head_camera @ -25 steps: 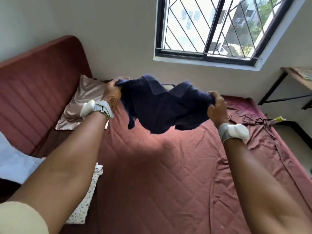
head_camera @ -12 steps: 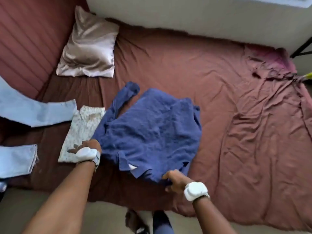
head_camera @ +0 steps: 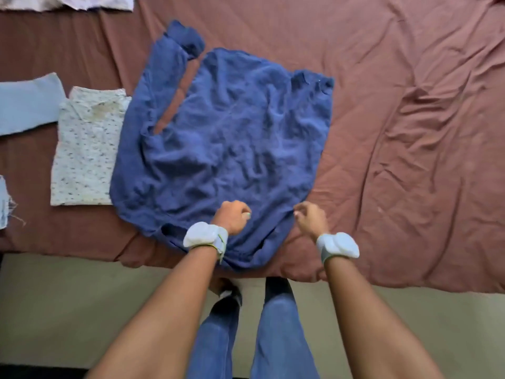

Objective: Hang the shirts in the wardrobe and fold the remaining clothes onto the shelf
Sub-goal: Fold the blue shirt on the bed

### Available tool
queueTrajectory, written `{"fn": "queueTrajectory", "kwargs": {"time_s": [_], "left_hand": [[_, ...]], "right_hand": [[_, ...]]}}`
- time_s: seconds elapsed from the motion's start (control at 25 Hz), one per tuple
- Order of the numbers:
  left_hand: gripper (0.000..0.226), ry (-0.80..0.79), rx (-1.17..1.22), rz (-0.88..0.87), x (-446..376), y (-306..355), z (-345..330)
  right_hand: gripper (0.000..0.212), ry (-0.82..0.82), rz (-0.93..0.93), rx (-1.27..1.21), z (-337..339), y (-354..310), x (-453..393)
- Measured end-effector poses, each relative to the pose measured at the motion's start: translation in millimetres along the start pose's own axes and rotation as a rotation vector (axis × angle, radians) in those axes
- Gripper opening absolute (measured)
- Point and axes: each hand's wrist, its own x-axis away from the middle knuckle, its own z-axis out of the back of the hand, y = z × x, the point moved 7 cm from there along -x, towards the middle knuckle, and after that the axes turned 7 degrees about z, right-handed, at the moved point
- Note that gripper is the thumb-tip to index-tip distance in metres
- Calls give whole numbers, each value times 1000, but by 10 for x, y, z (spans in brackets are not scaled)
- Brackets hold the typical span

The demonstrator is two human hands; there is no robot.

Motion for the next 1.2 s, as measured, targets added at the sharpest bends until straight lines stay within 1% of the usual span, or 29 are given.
{"fn": "queueTrajectory", "kwargs": {"time_s": [0.08,0.12,0.16,0.2,0.28,0.32,0.36,0.4,0.44,0.48,0.52,0.56,0.64,0.68,0.76,0.8,0.84,0.92,1.0,1.08,1.16,1.2], "left_hand": [[20,-8,75,-37,-141,356,-272],[20,-3,105,-38,-279,555,-428],[19,17,133,-41,-377,698,-541],[19,29,141,-40,-444,796,-628],[21,18,76,-64,-633,1041,-919],[26,32,-14,-86,-611,1096,-997],[35,88,-124,-83,-601,1131,-1080],[49,170,-209,-27,-608,1148,-1143],[63,267,-251,60,-609,1146,-1166],[72,324,-257,148,-606,1141,-1175],[73,387,-261,197,-613,1154,-1163],[63,420,-256,234,-636,1176,-1118],[25,425,-247,240,-680,1187,-972],[13,420,-263,242,-712,1183,-909],[13,424,-320,215,-735,1142,-825],[12,464,-339,180,-752,1167,-821],[12,509,-280,90,-762,1163,-845],[15,576,-132,-136,-676,1216,-848],[12,646,-123,-320,-465,1280,-839],[5,649,-157,-474,-314,1370,-874],[8,592,-189,-601,-184,1432,-934],[8,534,-166,-637,-134,1459,-963]], "right_hand": [[23,128,-140,-107,245,311,-278],[19,140,-212,-180,302,500,-459],[13,130,-275,-251,243,686,-628],[9,100,-291,-296,160,763,-763],[14,48,-323,-407,-7,915,-1067],[16,45,-316,-537,-46,766,-1043],[22,20,-295,-648,-64,620,-1022],[22,18,-286,-721,-75,529,-1052],[21,14,-282,-788,-81,484,-1068],[18,10,-288,-849,-95,483,-1074],[16,-8,-286,-896,-95,481,-1079],[16,-44,-241,-893,-69,457,-1120],[16,-106,-154,-865,15,381,-1164],[16,-99,-135,-891,49,380,-1196],[17,-28,-176,-978,105,367,-1251],[17,36,-232,-1021,133,430,-1273],[17,83,-276,-1033,119,482,-1289],[21,115,-310,-1021,92,522,-1323],[25,116,-308,-1053,65,512,-1334],[20,95,-329,-1178,91,530,-1359],[11,61,-300,-1291,89,468,-1335],[8,61,-273,-1291,131,435,-1297]]}}
